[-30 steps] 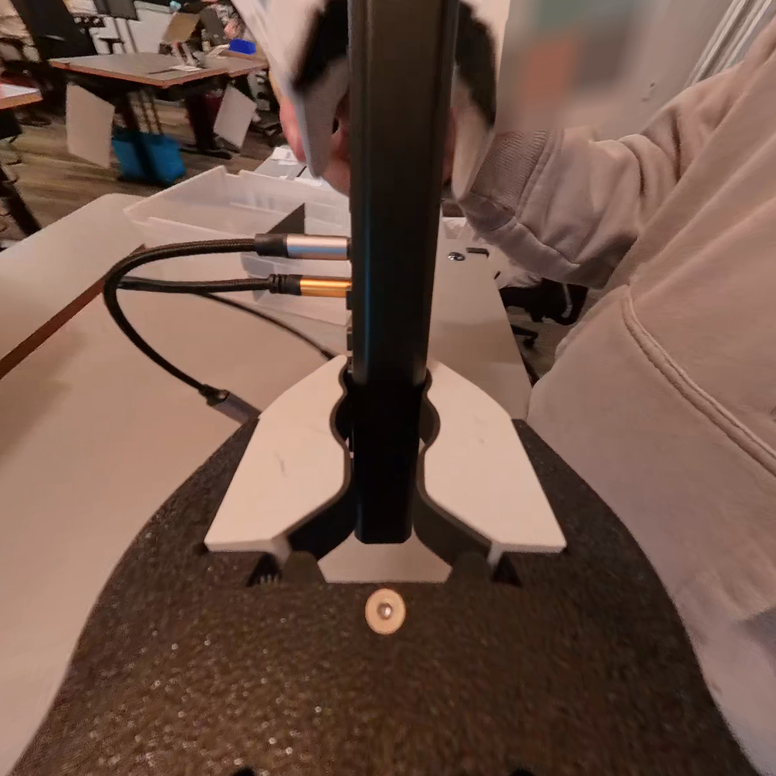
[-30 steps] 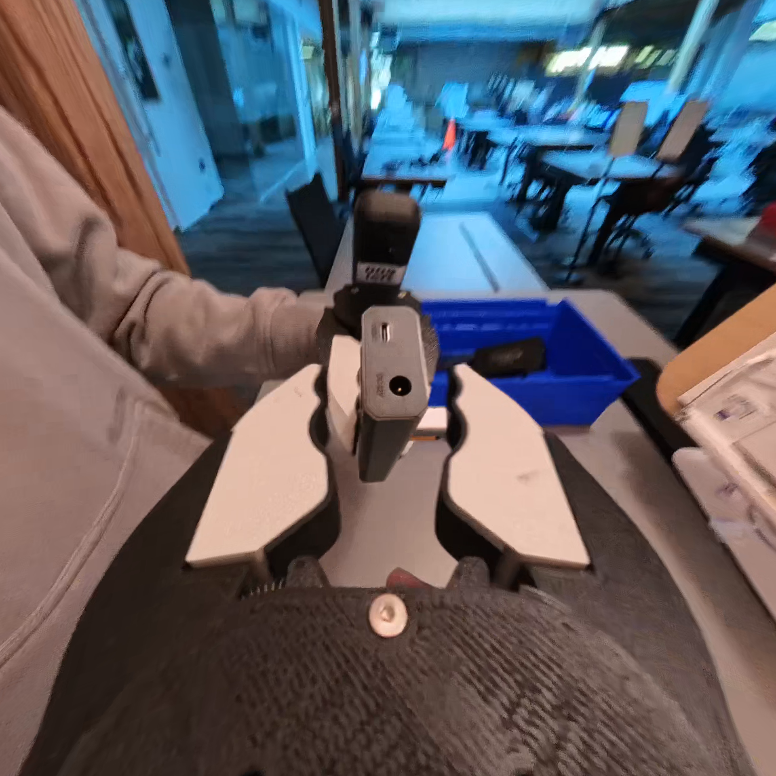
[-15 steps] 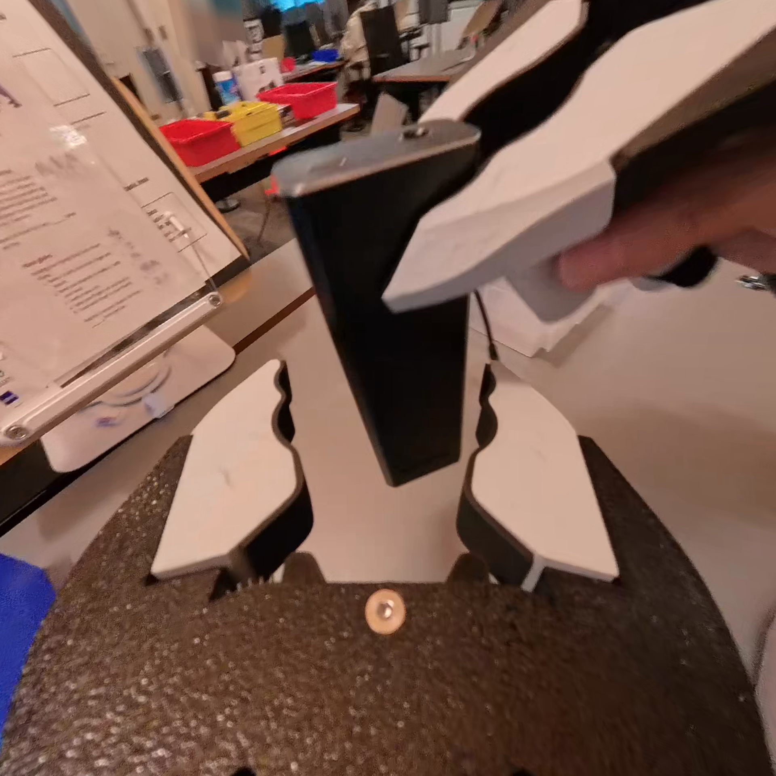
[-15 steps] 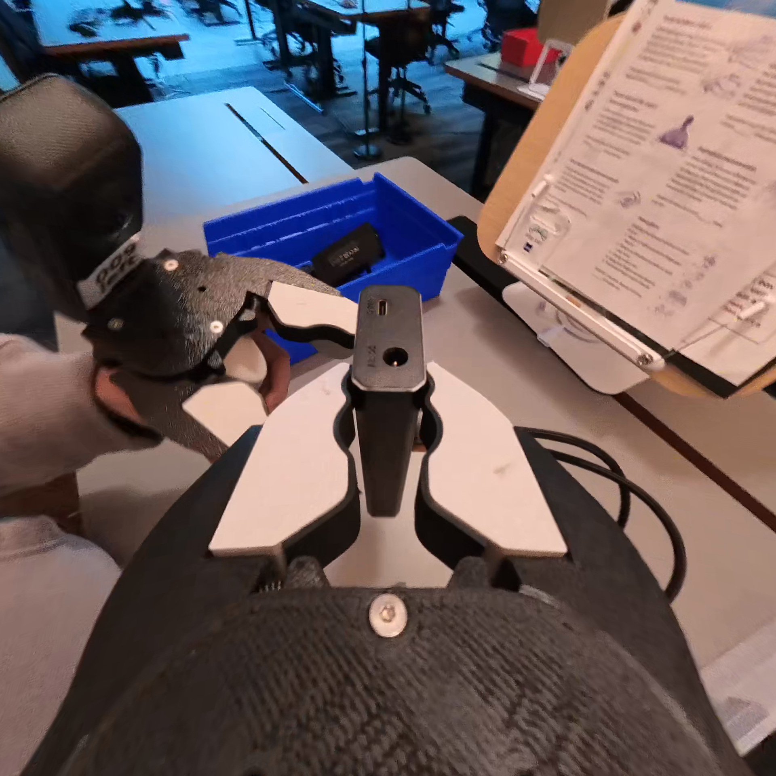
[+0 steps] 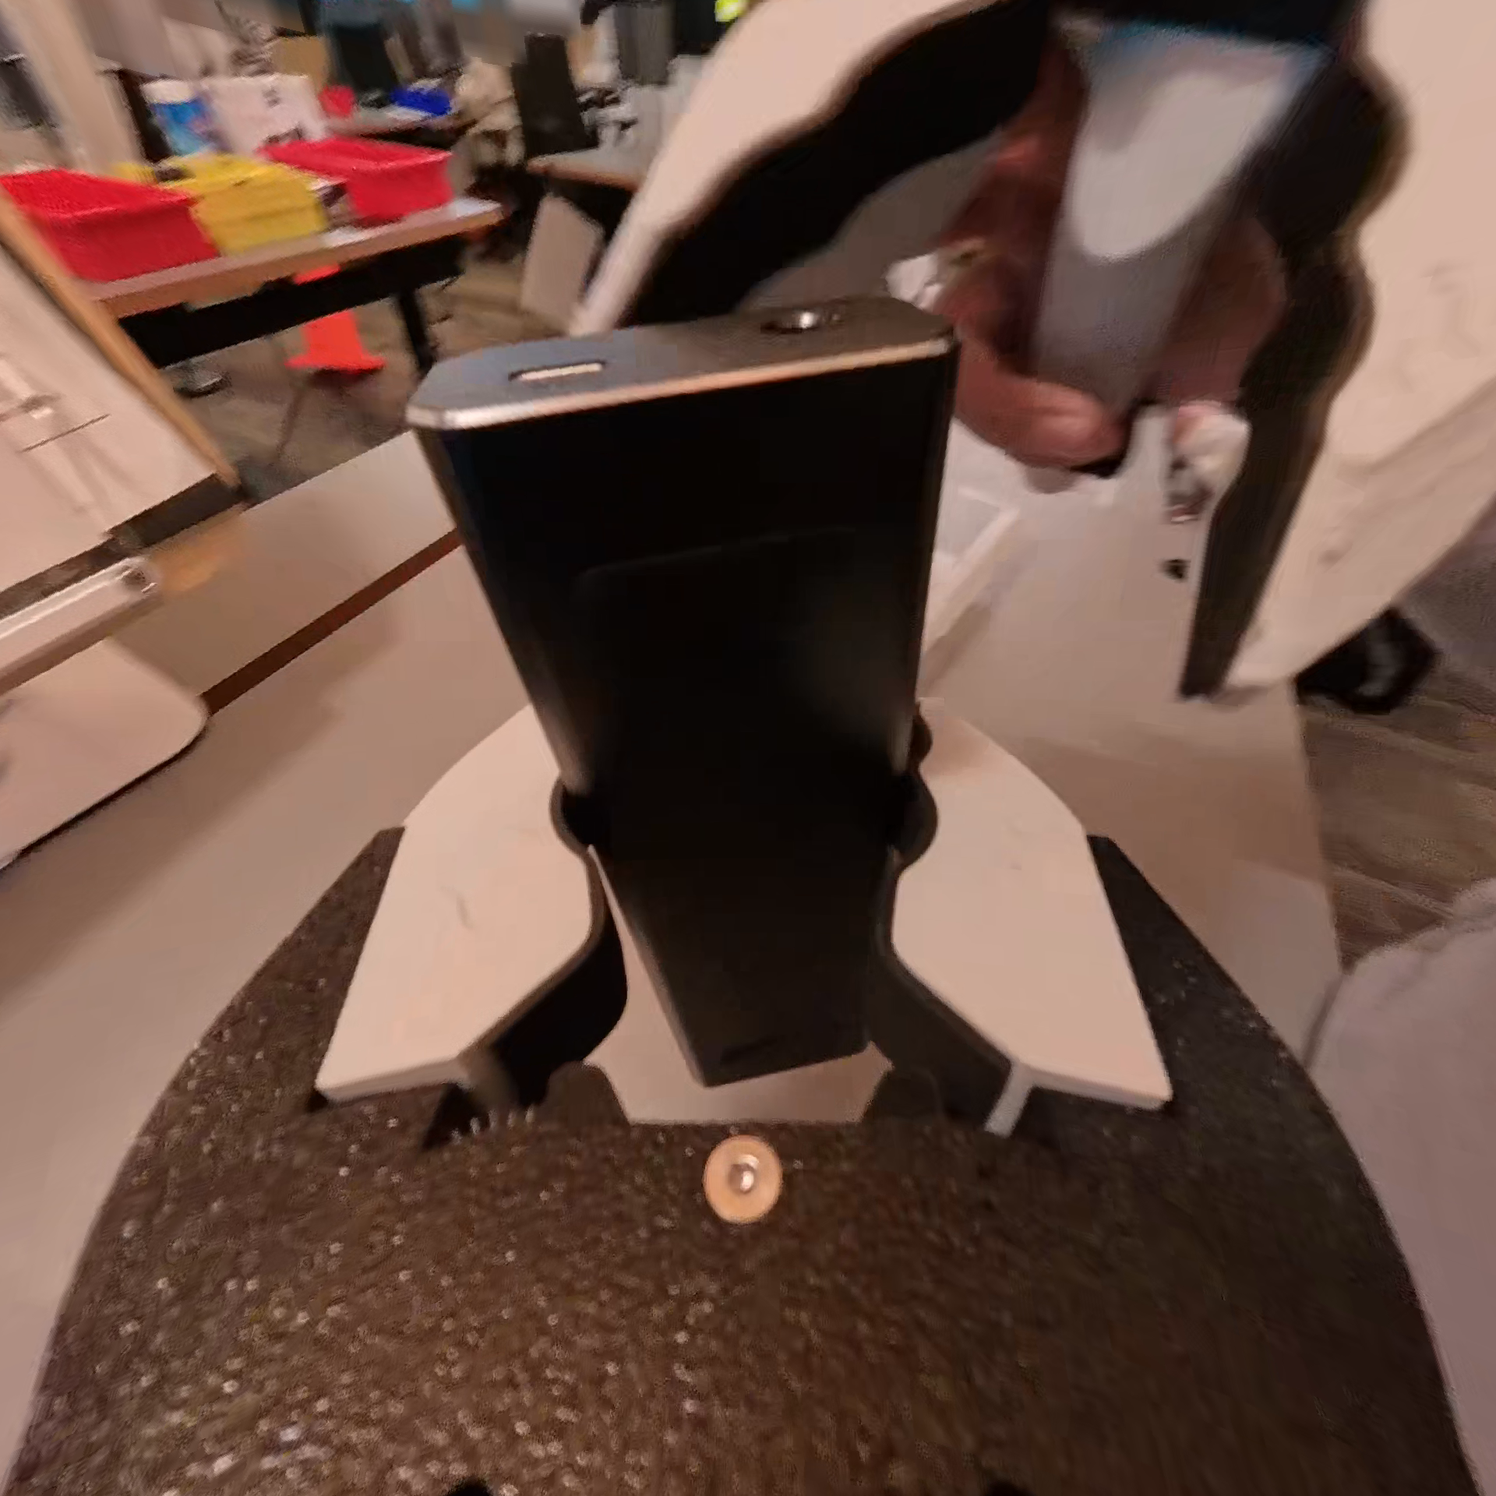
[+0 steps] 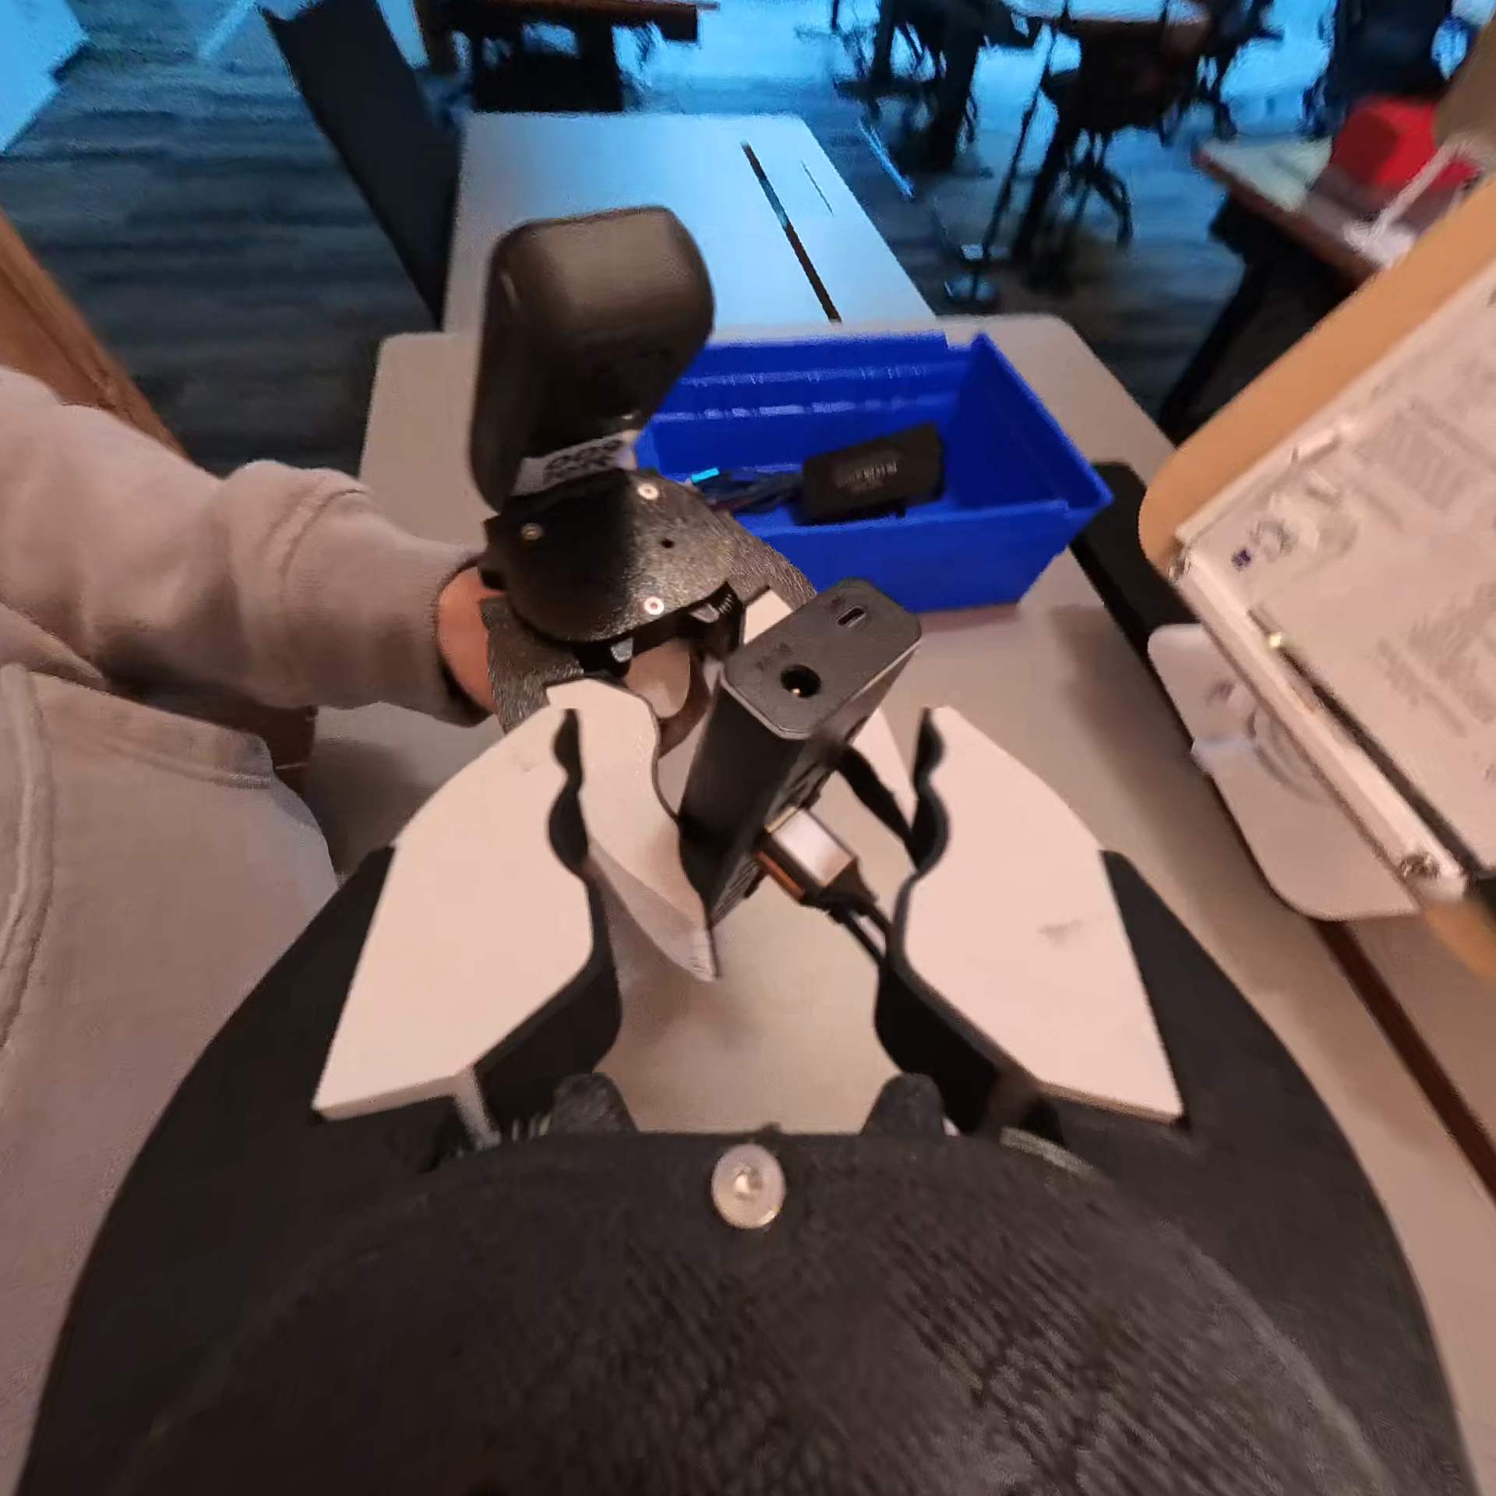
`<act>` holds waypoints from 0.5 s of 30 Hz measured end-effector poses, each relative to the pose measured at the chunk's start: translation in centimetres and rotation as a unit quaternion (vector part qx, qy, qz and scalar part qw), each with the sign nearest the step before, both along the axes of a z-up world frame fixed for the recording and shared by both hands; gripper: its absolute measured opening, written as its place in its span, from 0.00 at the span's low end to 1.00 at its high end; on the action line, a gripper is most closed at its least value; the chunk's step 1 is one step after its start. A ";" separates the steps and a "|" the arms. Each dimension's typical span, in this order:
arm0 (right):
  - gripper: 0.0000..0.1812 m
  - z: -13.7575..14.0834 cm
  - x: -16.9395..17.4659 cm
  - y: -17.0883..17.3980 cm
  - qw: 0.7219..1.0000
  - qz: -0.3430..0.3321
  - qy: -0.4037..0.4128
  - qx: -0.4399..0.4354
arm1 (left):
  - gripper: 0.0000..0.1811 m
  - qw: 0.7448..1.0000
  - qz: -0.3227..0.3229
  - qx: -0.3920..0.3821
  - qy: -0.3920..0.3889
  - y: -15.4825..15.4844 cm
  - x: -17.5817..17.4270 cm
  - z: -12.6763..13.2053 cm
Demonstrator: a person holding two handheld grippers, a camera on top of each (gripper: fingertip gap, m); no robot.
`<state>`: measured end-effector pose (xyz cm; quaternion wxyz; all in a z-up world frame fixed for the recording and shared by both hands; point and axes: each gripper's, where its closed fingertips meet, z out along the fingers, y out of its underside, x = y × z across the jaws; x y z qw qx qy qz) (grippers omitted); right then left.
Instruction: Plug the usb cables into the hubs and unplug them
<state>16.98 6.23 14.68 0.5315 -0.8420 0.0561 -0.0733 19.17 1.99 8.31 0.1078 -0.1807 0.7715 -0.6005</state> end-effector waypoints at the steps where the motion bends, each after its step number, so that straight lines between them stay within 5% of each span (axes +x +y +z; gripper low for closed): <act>1: 0.44 0.4 0.0 -0.2 1.000 0.012 -0.007 0.007 | 0.40 1.000 -0.027 -0.008 -0.009 -0.2 -0.5 0.4; 5: 0.51 0.5 0.0 -0.1 0.998 0.053 0.011 0.016 | 0.40 0.988 -0.147 -0.013 -0.042 -1.4 -3.3 1.4; 7: 0.38 0.2 -1.3 0.3 0.994 0.108 0.027 0.022 | 0.40 0.985 -0.171 -0.007 -0.037 -1.8 -3.7 1.5; 15: 0.33 -0.2 0.4 0.1 0.999 0.048 -0.004 0.000 | 0.40 0.995 -0.092 -0.022 0.033 -0.8 -1.2 1.6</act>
